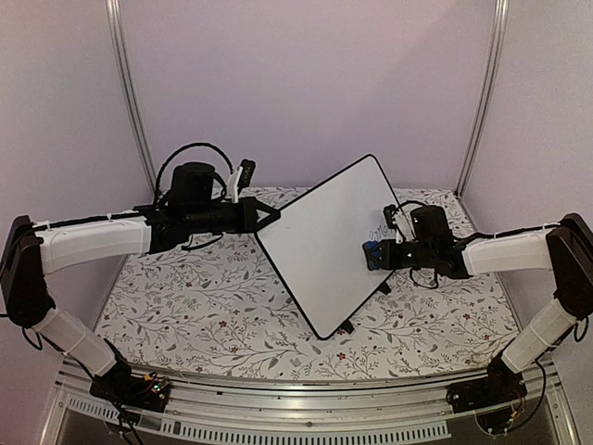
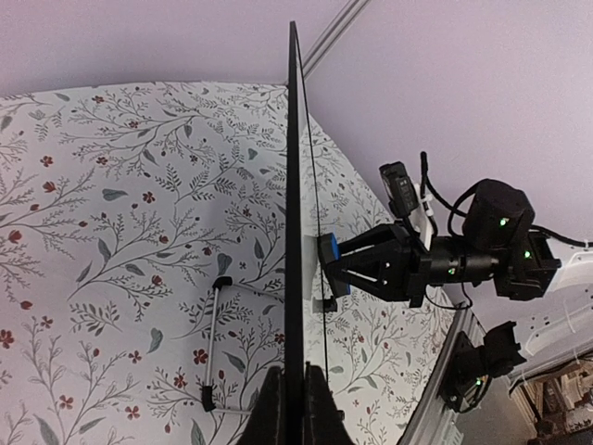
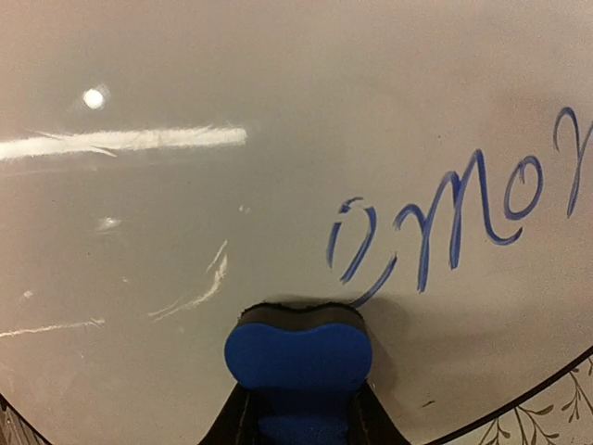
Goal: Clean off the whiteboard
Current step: Erase the whiteboard at the center of the board.
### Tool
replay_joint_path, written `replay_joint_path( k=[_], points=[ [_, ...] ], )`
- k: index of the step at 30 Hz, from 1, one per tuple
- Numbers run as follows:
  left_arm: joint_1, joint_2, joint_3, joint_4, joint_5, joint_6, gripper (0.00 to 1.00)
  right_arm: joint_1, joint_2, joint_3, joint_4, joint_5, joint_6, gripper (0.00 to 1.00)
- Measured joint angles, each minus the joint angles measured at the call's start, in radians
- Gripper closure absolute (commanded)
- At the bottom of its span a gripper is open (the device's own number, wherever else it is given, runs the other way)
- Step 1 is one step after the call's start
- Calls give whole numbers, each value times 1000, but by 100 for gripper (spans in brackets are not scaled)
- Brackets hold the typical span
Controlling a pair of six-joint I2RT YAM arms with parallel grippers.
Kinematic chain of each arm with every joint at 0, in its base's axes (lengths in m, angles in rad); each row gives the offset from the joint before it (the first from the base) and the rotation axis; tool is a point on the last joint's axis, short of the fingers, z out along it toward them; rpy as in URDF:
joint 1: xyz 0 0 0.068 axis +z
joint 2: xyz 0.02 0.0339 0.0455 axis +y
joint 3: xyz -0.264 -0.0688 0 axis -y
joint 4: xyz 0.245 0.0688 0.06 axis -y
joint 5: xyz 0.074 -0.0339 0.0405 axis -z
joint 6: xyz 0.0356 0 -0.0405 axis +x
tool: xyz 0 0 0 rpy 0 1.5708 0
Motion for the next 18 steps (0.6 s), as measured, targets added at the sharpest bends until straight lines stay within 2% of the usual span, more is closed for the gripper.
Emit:
replay_joint_path(
  k=[9, 18],
  points=[
    [0, 0, 0, 0, -1, 0, 100, -9, -7, -19, -3, 0, 3, 84],
    [0, 0, 0, 3, 5, 4, 100, -56, 0, 105, -35, 2, -19, 84]
  ],
)
